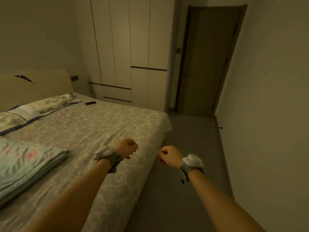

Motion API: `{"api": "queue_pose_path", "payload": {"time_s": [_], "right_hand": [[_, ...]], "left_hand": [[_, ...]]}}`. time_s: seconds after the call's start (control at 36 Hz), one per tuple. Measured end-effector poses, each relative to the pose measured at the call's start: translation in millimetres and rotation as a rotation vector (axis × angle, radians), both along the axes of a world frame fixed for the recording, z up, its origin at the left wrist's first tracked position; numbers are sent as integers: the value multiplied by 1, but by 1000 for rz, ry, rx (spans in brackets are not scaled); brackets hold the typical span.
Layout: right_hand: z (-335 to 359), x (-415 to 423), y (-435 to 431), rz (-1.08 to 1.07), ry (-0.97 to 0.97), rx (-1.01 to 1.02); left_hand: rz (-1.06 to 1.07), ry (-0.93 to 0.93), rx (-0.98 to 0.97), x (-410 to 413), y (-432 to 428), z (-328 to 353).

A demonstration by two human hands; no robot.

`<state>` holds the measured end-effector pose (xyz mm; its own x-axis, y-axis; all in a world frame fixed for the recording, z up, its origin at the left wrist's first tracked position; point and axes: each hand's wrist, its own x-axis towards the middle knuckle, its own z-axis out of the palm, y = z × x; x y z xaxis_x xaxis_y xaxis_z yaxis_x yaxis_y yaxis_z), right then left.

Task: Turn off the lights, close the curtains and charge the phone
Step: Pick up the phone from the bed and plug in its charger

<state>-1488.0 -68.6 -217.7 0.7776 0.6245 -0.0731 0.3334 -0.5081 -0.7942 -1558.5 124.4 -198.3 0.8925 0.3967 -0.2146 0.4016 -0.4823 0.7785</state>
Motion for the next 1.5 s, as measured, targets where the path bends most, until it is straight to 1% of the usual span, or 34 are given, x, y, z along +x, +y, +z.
{"api": "queue_pose_path", "payload": {"time_s": [0.06,0.08,0.19,0.28,0.33,0.44,0.58,0.67,0.83,0.86,1.06,1.22,1.36,1.5], "right_hand": [[0,24,10,-25,-6,18],[0,25,8,-32,8,22],[7,77,38,-85,21,85],[20,111,54,-141,29,120],[25,137,66,-191,46,145],[29,184,83,-255,83,176],[24,245,93,-266,67,103],[20,292,94,-281,63,101],[16,399,93,-267,48,82],[16,403,93,-266,45,73],[25,559,80,-221,30,-14],[31,677,80,-245,59,22],[24,773,93,-249,71,37],[11,877,118,-248,47,33]], "left_hand": [[-19,-1,-9,28,10,-1],[-25,-2,-35,30,7,-3],[-59,-43,-163,88,38,-1],[-74,-112,-183,121,59,8],[-98,-122,-201,148,74,13],[-154,-124,-196,202,93,22],[-191,-67,-191,271,107,18],[-228,-43,-183,319,116,10],[-212,-58,-175,432,120,-5],[-210,-59,-166,436,121,-6],[-153,-69,-190,592,100,-7],[-108,-84,-234,701,101,-2],[-56,-94,-279,800,119,-5],[-103,-84,-247,903,142,-16]]}}
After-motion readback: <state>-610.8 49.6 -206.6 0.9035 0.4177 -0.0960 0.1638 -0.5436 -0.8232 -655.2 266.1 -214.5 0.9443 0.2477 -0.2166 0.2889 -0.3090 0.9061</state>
